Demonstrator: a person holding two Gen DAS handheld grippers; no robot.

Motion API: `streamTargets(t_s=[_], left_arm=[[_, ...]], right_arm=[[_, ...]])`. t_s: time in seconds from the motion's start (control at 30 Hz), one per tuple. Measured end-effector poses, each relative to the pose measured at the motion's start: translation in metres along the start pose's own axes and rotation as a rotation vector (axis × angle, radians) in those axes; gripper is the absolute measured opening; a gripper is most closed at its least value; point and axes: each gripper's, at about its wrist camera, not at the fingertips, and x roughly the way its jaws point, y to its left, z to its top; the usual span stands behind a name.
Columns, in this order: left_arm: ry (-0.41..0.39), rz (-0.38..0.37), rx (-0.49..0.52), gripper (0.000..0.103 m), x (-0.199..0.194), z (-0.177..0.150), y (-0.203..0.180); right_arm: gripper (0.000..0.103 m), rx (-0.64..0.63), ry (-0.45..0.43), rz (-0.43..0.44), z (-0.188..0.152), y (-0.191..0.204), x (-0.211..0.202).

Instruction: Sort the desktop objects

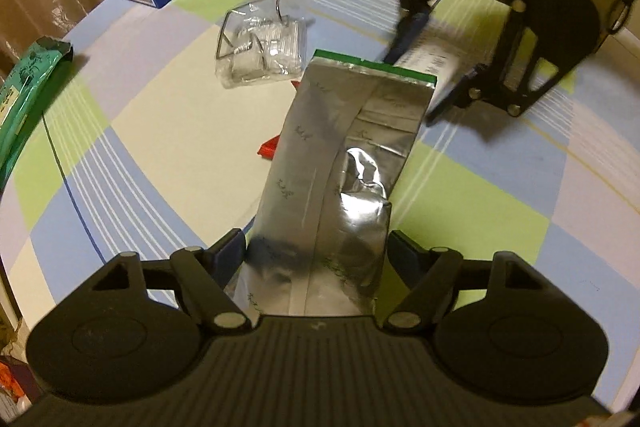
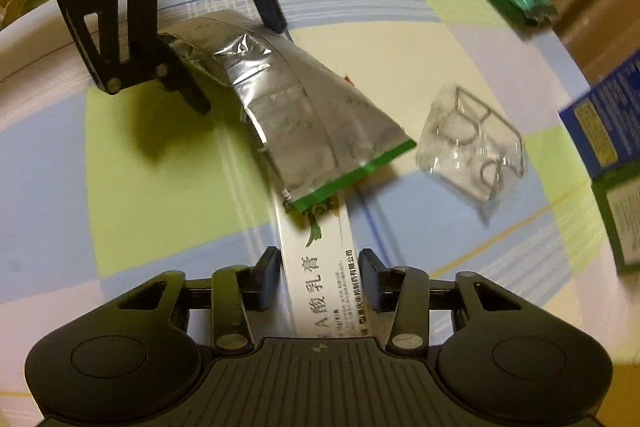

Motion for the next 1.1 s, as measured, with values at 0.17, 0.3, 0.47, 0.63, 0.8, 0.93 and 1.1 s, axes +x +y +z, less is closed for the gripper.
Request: streamTargets(t_s=[0.17,0.3,0.47,0.63,0.8,0.93,1.1], left_arm=[[0.038,-0.002,-0.087,0.052,-0.002,0.001,-0.01],[0.073,-0.025,-0.171,0.045,-0.008,-0.003,-0.032],[0.111,-0.053,-0.298,0.044,-0.022,-0.013,-0.074],[0.128,-0.07,-0.392,0.044,-0.036,-0.024,-0.125],[0.097,-0.083,-0.407,0.049,-0.049,-0.027,-0.168],[0.069,-0.057,-0.419,0.06,-0.051,-0.023,-0.178],[0.055,-0.023,-0.459,0.066,-0.037,-0.017,-0.178]], right_arm=[[0.036,0.159,0.033,0.006,-0.012,0.015,-0.014],[0.035,0.328,0.06,0.012,-0.031,0.034,-0.028],[0.035,0.539,0.066,0.022,-0.061,0.057,-0.049],[0.035,0.67,0.064,-0.011,-0.089,0.085,-0.069],[0.035,0.774,0.048,-0.068,-0.116,0.105,-0.085],[0.035,0.842,0.024,-0.083,-0.132,0.114,-0.093],[0.035,0.878,-0.024,-0.114,-0.139,0.118,-0.097]])
